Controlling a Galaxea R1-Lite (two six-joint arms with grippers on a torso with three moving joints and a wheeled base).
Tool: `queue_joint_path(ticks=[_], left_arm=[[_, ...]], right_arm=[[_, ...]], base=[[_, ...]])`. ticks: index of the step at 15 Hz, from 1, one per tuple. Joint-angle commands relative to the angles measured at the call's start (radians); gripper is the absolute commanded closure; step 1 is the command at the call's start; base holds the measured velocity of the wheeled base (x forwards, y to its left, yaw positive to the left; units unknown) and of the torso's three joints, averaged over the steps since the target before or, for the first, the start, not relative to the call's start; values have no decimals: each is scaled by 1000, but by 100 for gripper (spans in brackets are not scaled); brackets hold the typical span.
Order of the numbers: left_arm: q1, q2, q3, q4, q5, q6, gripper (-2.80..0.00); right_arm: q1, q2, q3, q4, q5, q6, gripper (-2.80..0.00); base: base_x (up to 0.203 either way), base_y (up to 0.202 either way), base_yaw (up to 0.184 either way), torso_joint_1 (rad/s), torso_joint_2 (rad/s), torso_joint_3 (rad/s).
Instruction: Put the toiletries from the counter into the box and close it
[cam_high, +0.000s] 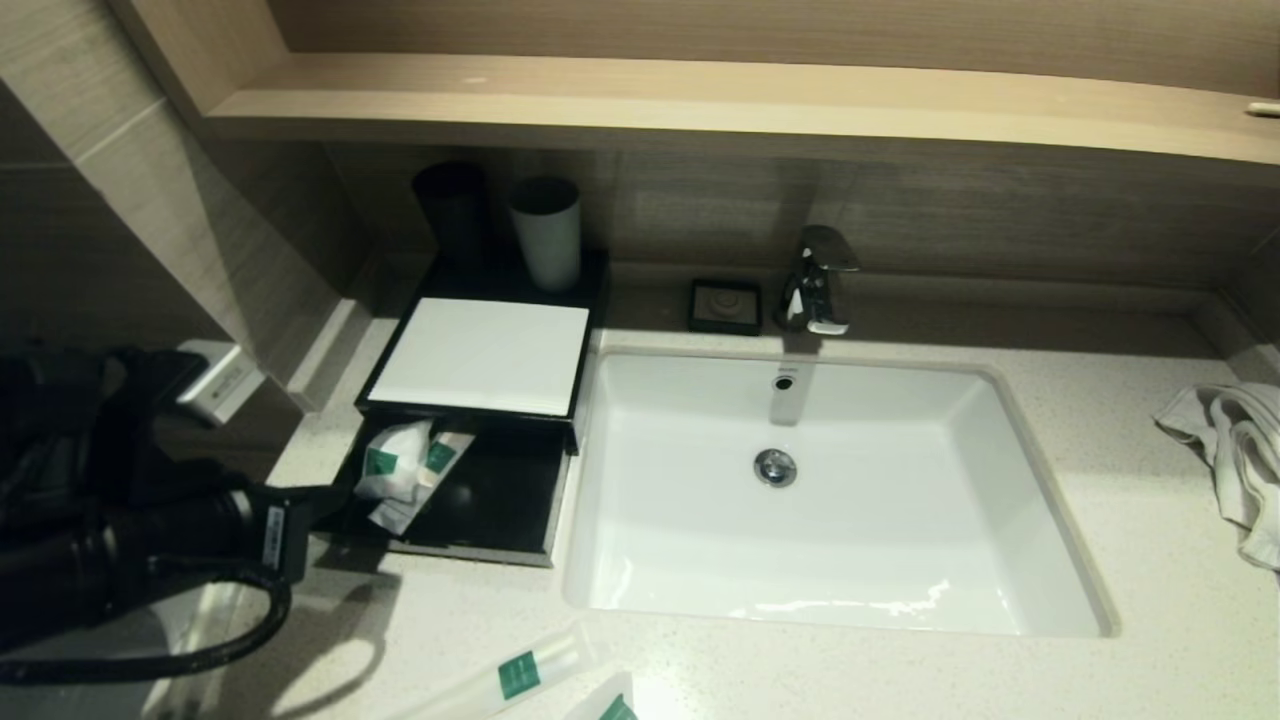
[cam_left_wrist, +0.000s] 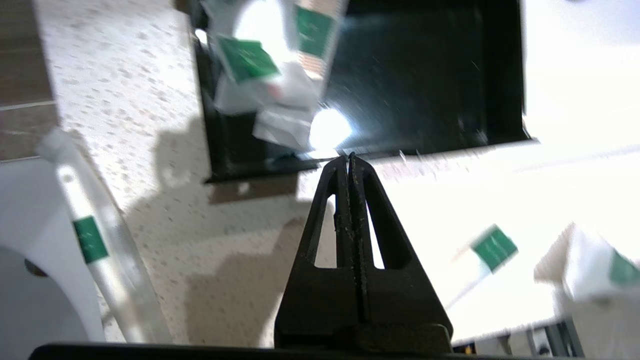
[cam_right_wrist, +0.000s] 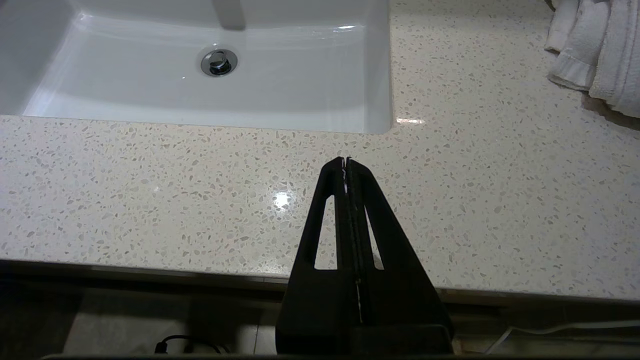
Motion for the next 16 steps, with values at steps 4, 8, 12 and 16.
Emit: queue_joint_path(ticks=[4, 8, 12, 16], left_arm=[[0, -213, 121, 118, -125, 218, 0], [-3, -340, 189, 282, -179, 297, 0], [-4, -389, 277, 294, -201, 437, 0], [-15, -387, 334, 293, -269, 543, 0]], right_arm=[[0, 0, 0, 0, 0, 0, 0], [0, 0, 0, 0, 0, 0, 0], [0, 0, 0, 0, 0, 0, 0], [0, 0, 0, 0, 0, 0, 0]], base=[[0, 0, 0, 0, 0, 0], [0, 0, 0, 0, 0, 0], [0, 0, 0, 0, 0, 0], [0, 0, 0, 0, 0, 0]])
